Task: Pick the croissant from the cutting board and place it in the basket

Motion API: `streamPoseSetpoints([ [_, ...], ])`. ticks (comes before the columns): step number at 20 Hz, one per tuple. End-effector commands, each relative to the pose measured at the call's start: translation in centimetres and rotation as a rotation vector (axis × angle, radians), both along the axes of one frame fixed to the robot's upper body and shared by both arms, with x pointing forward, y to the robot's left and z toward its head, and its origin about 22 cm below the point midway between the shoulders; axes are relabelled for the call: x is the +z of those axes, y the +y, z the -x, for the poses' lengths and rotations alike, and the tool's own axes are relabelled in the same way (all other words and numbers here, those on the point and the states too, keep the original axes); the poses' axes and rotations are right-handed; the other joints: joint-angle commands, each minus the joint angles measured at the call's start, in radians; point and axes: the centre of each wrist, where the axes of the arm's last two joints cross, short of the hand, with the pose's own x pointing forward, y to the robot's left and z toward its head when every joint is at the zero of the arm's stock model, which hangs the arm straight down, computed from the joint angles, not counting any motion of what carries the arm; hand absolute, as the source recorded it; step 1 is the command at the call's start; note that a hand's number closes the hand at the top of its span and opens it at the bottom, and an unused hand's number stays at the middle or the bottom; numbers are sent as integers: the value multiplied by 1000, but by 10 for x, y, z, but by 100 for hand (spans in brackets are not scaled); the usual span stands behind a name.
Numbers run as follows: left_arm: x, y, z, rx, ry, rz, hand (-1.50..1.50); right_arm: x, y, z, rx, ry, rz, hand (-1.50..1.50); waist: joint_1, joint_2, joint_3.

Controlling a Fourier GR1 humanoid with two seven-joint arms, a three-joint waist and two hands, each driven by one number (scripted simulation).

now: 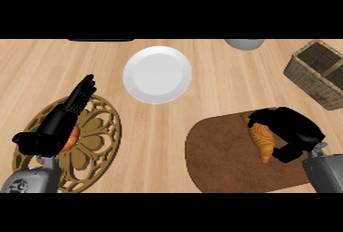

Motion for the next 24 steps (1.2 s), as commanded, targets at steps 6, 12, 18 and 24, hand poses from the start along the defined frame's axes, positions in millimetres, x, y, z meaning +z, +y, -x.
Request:
streamPoseSetpoints([
  [6,11,3,-5,-1,-18,-18,0,7,35,-27,-538,-11,-21,150,4,7,5],
  [12,10,-11,-8,-48,-24,-26,0,46,84,-60,-1007,-92,-94,150,39,13,6],
  [18,-2,-21,-20,-52,-25,-11,0,114,135,-90,-1151,-188,-377,150,49,20,8],
  [24,-8,-7,-18,-36,-30,-12,0,173,174,-81,-1120,-493,-714,150,33,13,7],
])
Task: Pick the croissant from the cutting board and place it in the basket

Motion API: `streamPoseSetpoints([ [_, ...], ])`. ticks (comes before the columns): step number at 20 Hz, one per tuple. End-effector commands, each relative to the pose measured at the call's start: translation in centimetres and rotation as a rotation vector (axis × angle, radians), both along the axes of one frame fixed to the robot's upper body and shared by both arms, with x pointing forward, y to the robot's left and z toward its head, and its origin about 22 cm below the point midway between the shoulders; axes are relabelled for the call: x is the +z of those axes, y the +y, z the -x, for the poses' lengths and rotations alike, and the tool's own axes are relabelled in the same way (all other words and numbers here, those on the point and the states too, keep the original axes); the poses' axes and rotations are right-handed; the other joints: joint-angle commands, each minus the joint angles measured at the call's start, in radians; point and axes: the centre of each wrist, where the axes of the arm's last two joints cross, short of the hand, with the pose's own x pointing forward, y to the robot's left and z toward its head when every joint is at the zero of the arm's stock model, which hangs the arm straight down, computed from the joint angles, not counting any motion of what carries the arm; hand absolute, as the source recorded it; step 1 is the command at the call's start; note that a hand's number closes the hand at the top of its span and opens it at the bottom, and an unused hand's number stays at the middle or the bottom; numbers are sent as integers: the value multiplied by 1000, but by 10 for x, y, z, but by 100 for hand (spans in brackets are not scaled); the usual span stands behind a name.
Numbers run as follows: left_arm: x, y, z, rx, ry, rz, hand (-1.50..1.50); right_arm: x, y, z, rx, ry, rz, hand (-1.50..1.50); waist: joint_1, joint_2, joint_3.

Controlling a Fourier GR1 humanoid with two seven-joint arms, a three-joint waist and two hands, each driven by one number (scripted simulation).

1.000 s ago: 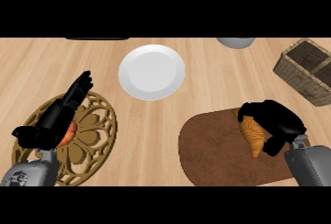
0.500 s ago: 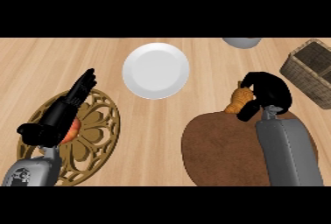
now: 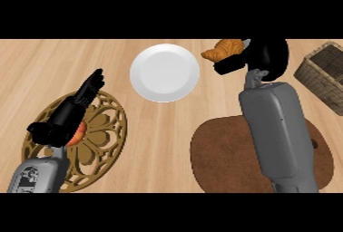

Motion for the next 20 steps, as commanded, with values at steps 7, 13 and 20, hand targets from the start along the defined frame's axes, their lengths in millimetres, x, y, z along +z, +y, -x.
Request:
streamPoseSetpoints([
  [7,-8,13,8,26,9,14,0,114,73,21,-104,-380,-117,150,-26,-7,-1],
  [13,19,11,1,41,-1,10,0,151,50,17,-225,-324,-39,150,-45,-10,0],
  [20,5,12,15,31,4,3,0,170,9,-16,-335,-334,2,150,-33,-5,0],
])
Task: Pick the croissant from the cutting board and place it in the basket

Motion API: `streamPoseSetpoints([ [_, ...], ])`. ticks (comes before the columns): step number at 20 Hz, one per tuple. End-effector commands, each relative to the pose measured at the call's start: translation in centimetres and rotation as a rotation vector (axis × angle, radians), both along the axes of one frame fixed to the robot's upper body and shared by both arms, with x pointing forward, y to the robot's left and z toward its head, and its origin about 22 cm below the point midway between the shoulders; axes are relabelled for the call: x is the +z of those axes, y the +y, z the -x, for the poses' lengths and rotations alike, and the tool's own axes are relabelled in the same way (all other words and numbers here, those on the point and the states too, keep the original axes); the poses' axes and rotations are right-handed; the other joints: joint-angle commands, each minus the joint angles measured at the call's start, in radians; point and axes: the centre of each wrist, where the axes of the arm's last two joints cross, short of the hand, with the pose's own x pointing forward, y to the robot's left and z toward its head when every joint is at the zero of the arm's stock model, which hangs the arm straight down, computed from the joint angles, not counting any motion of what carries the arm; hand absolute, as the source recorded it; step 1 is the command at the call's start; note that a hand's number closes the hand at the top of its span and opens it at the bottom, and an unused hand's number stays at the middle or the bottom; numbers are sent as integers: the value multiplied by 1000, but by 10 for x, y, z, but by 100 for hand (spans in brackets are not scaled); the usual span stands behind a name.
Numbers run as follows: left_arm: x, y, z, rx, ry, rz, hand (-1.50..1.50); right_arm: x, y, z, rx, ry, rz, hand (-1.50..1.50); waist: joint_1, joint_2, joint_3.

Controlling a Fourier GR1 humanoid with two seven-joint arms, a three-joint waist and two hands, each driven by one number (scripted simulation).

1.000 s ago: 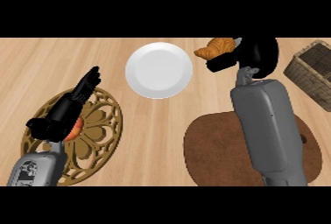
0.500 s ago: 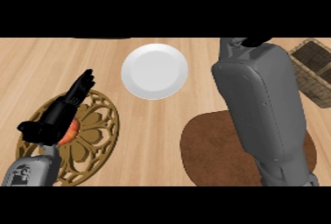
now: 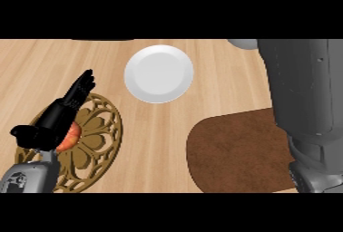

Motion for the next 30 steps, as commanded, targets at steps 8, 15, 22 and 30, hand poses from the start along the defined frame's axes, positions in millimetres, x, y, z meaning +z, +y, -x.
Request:
streamPoseSetpoints([
  [8,6,-16,-6,-13,-10,15,0,31,-80,-37,-272,-76,-50,150,8,8,0],
  [15,-2,-3,5,-16,-14,5,0,48,-156,-39,-383,-140,-70,150,14,7,1],
  [22,-9,6,-6,0,-2,-4,0,30,-186,-40,-421,-96,-81,150,-10,2,0],
  [30,0,-4,-5,31,3,8,0,-30,-242,-37,-417,-104,-94,150,-11,1,1],
])
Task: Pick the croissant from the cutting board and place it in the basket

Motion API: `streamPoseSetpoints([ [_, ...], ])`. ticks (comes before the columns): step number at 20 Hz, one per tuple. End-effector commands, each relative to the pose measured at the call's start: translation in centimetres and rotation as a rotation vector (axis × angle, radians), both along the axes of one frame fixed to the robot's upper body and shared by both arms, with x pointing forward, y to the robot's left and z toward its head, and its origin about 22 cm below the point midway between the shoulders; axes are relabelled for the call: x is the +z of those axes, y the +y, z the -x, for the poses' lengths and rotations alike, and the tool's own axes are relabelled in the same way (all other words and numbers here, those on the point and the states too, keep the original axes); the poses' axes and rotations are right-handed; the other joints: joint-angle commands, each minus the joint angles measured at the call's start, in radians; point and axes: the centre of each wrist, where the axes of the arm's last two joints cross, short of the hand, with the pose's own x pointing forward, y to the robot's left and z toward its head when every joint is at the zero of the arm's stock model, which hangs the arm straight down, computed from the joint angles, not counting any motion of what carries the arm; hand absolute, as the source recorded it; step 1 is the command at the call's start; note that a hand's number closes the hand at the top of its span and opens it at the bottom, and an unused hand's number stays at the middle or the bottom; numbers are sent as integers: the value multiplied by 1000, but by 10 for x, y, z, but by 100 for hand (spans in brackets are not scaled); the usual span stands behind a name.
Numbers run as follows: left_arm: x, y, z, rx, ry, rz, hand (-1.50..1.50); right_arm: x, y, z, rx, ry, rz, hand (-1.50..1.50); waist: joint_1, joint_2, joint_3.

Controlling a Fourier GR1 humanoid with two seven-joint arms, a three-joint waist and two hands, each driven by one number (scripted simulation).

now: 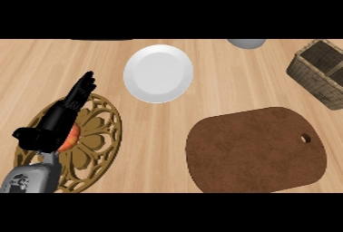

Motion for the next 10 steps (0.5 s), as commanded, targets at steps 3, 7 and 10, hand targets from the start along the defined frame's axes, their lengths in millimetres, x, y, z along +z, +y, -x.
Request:
streamPoseSetpoints([
  [3,11,0,10,-11,4,3,0,-41,-27,5,-29,-17,51,150,2,-3,0],
  [7,0,-7,-10,5,-4,13,0,-55,-51,8,-59,-13,129,150,4,4,0],
  [10,-6,-10,-2,1,-2,-10,0,-57,-61,18,-134,-78,139,150,-5,-1,0],
])
